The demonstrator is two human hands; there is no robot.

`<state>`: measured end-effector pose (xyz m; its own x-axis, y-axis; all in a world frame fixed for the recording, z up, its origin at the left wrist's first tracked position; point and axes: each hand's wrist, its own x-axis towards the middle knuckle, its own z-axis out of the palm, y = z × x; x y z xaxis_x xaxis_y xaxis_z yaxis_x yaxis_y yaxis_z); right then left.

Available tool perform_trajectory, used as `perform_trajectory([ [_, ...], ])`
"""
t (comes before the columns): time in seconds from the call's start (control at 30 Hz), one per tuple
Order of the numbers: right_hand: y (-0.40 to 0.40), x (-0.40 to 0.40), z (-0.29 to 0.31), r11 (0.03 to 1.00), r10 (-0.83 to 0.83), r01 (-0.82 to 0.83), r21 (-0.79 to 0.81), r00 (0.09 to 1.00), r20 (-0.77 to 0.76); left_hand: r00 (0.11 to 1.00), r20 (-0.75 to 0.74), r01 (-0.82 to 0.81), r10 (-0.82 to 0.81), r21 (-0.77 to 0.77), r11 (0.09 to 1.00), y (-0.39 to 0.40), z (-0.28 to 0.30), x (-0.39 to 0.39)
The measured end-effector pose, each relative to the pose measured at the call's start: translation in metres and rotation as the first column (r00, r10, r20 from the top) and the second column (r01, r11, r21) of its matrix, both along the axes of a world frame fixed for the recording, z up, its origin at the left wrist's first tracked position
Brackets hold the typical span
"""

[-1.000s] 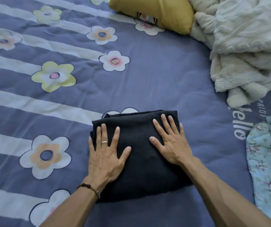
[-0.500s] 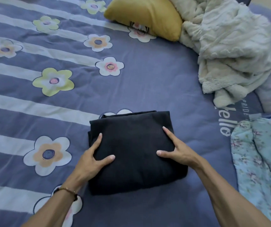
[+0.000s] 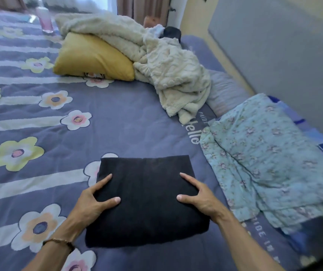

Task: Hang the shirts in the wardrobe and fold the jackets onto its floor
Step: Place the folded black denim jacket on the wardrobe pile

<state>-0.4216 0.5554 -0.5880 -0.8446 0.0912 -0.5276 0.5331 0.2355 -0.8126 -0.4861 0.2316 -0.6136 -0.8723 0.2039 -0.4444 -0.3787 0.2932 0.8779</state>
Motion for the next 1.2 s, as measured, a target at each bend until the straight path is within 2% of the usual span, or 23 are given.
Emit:
perform_trajectory([
  [0.07, -0.002, 0.044, 0.032, 0.993, -0.115, 0.115, 0.009, 0.993, -0.013, 0.993, -0.037, 0.117, -0.116, 0.011, 0.993, 0.009, 0.029, 0.01],
  [0.2, -0.005, 0.143, 0.083, 0.936, -0.344, 0.348, 0.051, 0.936, -0.079, 0.924, -0.124, 0.365, -0.361, 0.008, 0.931, 0.042, 0.084, 0.036],
  [0.37, -0.004, 0.271, 0.13, 0.768, -0.609, 0.629, 0.122, 0.776, -0.167, 0.758, -0.164, 0.641, -0.631, 0.01, 0.768, 0.113, 0.132, 0.082],
  [0.4, -0.005, 0.316, 0.148, 0.685, -0.69, 0.715, 0.137, 0.698, -0.192, 0.677, -0.187, 0.726, -0.711, 0.01, 0.688, 0.143, 0.145, 0.105],
  [0.43, -0.005, 0.323, 0.153, 0.675, -0.695, 0.723, 0.148, 0.691, -0.199, 0.666, -0.184, 0.737, -0.723, 0.008, 0.676, 0.147, 0.148, 0.11],
  [0.5, -0.009, 0.382, 0.174, 0.567, -0.77, 0.801, 0.193, 0.598, -0.221, 0.56, -0.204, 0.823, -0.803, 0.026, 0.567, 0.185, 0.164, 0.147],
  [0.6, -0.027, 0.481, 0.202, 0.362, -0.889, 0.912, 0.191, 0.4, -0.223, 0.362, -0.249, 0.93, -0.898, 0.036, 0.365, 0.24, 0.185, 0.226],
  [0.8, -0.068, 0.629, 0.236, 0.007, -0.97, 0.983, 0.181, 0.05, -0.237, 0.038, -0.315, 0.999, -0.948, 0.039, 0.027, 0.31, 0.22, 0.376],
  [0.87, -0.075, 0.663, 0.245, -0.086, -0.967, 0.981, 0.174, -0.041, -0.25, -0.06, -0.319, 0.996, -0.946, 0.045, -0.079, 0.334, 0.225, 0.416],
  [0.93, -0.077, 0.699, 0.249, -0.158, -0.958, 0.972, 0.172, -0.109, -0.265, -0.173, -0.312, 0.982, -0.934, 0.016, -0.187, 0.361, 0.228, 0.461],
  [1.03, -0.065, 0.761, 0.242, -0.253, -0.94, 0.955, 0.154, -0.205, -0.271, -0.297, -0.3, 0.953, -0.906, -0.03, -0.303, 0.409, 0.229, 0.534],
  [1.13, -0.039, 0.821, 0.232, -0.34, -0.916, 0.929, 0.145, -0.293, -0.274, -0.403, -0.324, 0.913, -0.856, -0.079, -0.4, 0.459, 0.227, 0.609],
  [1.2, -0.01, 0.868, 0.223, -0.388, -0.891, 0.915, 0.109, -0.342, -0.299, -0.447, -0.347, 0.893, -0.825, -0.12, -0.434, 0.502, 0.219, 0.671],
])
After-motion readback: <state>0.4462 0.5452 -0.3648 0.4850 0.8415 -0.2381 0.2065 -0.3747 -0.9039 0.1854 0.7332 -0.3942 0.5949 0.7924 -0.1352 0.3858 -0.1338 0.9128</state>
